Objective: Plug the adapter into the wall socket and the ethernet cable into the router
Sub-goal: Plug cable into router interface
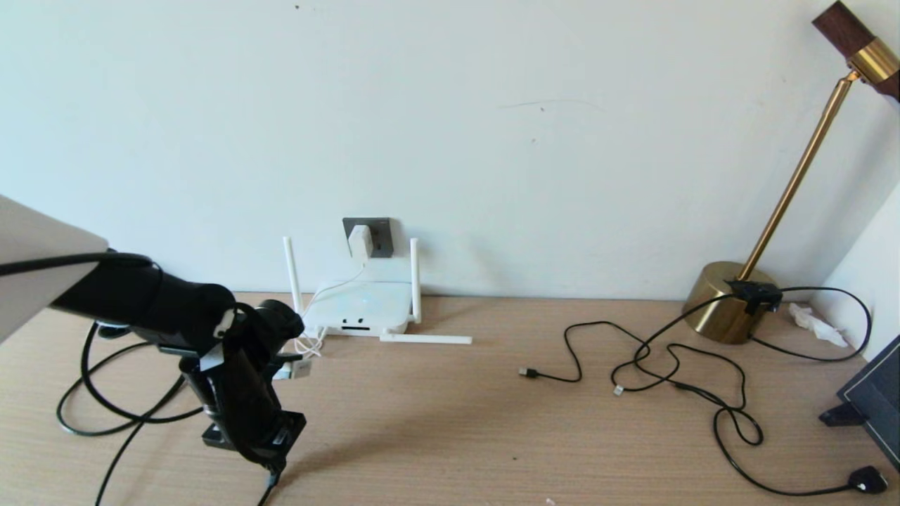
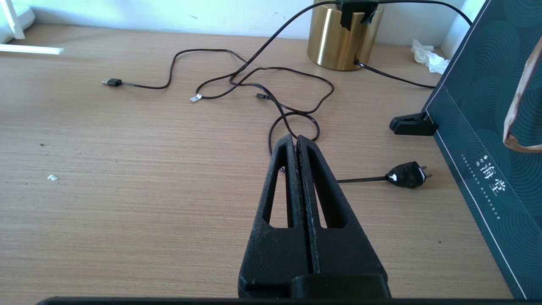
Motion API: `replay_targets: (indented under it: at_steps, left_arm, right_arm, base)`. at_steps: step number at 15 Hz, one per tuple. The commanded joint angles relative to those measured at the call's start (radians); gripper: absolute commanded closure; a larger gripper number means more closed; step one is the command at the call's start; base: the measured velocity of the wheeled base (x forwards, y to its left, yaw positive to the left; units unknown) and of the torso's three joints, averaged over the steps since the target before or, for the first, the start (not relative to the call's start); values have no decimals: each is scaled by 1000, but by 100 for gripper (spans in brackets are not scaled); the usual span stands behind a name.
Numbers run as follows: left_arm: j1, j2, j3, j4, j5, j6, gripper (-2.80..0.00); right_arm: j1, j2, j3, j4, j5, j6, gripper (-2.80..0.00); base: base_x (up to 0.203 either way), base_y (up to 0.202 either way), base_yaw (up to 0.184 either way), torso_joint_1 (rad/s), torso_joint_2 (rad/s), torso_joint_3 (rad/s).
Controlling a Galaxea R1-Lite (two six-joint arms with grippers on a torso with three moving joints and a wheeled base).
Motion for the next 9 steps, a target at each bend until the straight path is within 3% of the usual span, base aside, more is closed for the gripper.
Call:
replay_targets:
  at_steps: [1,9]
  left_arm:
    - [12,-15,122,-247,1,-3,0]
    - [14,-31,577,-1052,48,-37,0]
  right_arm:
    - [0,2,0,0,-1,-2,0]
    - [0,2,0,0,-1,-1,0]
  base:
    - [0,0,0,0,0,0]
    - [0,0,0,0,0,0]
